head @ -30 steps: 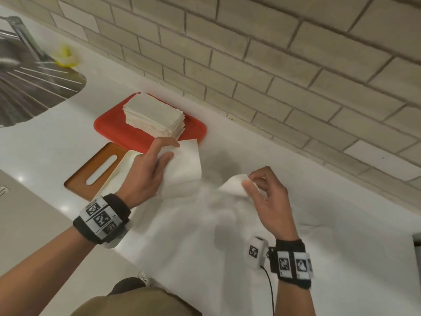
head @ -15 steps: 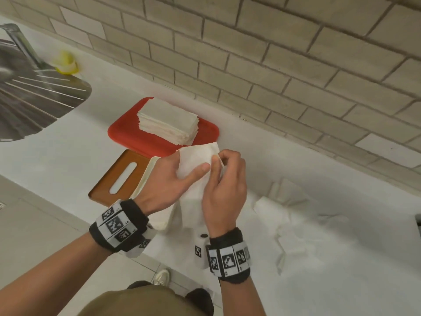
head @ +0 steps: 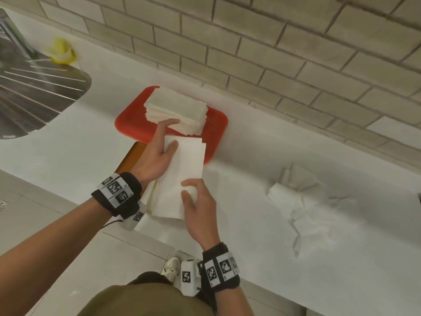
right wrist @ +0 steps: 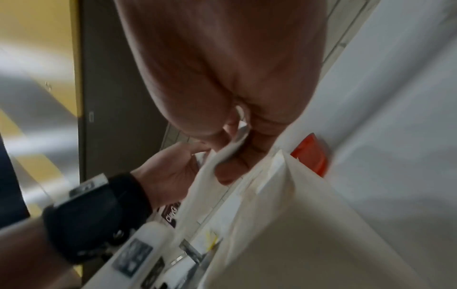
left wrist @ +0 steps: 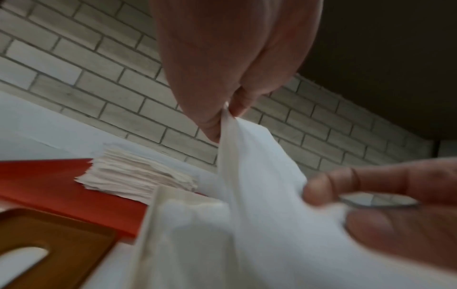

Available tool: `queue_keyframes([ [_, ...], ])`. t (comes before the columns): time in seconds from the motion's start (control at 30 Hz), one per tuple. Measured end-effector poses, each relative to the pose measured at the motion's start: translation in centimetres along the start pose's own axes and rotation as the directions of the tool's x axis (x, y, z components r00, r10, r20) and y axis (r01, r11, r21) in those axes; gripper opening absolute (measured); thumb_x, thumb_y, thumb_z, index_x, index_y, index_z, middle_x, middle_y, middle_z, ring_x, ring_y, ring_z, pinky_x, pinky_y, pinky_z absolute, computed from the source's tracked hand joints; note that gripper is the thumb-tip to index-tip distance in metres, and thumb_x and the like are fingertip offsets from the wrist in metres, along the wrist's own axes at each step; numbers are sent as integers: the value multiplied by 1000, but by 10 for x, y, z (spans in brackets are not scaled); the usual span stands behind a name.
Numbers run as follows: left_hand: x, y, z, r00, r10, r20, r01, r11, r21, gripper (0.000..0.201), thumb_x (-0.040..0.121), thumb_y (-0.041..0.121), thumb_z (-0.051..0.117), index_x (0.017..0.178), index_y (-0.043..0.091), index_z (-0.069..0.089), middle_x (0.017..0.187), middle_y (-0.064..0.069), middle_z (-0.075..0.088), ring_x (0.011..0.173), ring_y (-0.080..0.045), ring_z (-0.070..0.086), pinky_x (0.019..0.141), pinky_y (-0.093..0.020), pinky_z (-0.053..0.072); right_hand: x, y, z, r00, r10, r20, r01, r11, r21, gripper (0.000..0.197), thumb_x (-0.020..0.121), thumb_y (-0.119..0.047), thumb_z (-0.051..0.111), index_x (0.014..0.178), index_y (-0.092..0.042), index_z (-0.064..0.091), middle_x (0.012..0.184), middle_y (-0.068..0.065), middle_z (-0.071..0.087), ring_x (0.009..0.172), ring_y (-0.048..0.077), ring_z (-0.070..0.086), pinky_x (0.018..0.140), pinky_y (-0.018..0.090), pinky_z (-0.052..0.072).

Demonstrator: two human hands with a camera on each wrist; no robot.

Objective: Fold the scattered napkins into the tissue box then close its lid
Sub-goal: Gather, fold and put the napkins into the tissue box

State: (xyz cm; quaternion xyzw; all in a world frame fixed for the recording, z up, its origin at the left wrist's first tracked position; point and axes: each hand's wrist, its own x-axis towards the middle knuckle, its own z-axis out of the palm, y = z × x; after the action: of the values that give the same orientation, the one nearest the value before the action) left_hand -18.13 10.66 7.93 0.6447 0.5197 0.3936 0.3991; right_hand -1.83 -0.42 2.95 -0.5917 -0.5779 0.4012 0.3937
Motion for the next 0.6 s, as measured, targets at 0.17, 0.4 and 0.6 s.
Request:
queue_keyframes([
  [0.17, 9, -26, -13, 997, 3, -77, 10, 987, 162, 46, 105, 0, 53, 146, 21, 50, 136, 0, 64, 126, -13, 63, 104, -30, 53, 16, 12, 32, 970, 222, 96, -199, 958, -204, 26, 109, -6, 55, 131, -19, 57, 134, 4, 63, 127, 21, 60, 104, 27, 49],
  [0.4, 5, -39, 1, 908, -44, 417, -232, 775, 587, 24, 104, 9, 62, 124, 21, 67, 134, 0, 62, 120, -22, 61, 99, -36, 50, 23, -11, 44, 964, 256, 73, -230, 940, -253, 46, 100, 10, 48, 142, -9, 48, 144, 10, 51, 130, 30, 56, 110, 40, 49],
  [0.6, -8, -49, 21, 708, -392, 588, -368, 505, 781, 112, 77, 61, 87, 162, 29, 21, 179, 0, -2, 164, -29, 14, 125, -45, 37, 2, -12, -13, 990, 142, 1, -134, 936, -327, 20, 108, -18, 58, 128, -21, 57, 130, 1, 58, 109, 21, 66, 94, 39, 57],
])
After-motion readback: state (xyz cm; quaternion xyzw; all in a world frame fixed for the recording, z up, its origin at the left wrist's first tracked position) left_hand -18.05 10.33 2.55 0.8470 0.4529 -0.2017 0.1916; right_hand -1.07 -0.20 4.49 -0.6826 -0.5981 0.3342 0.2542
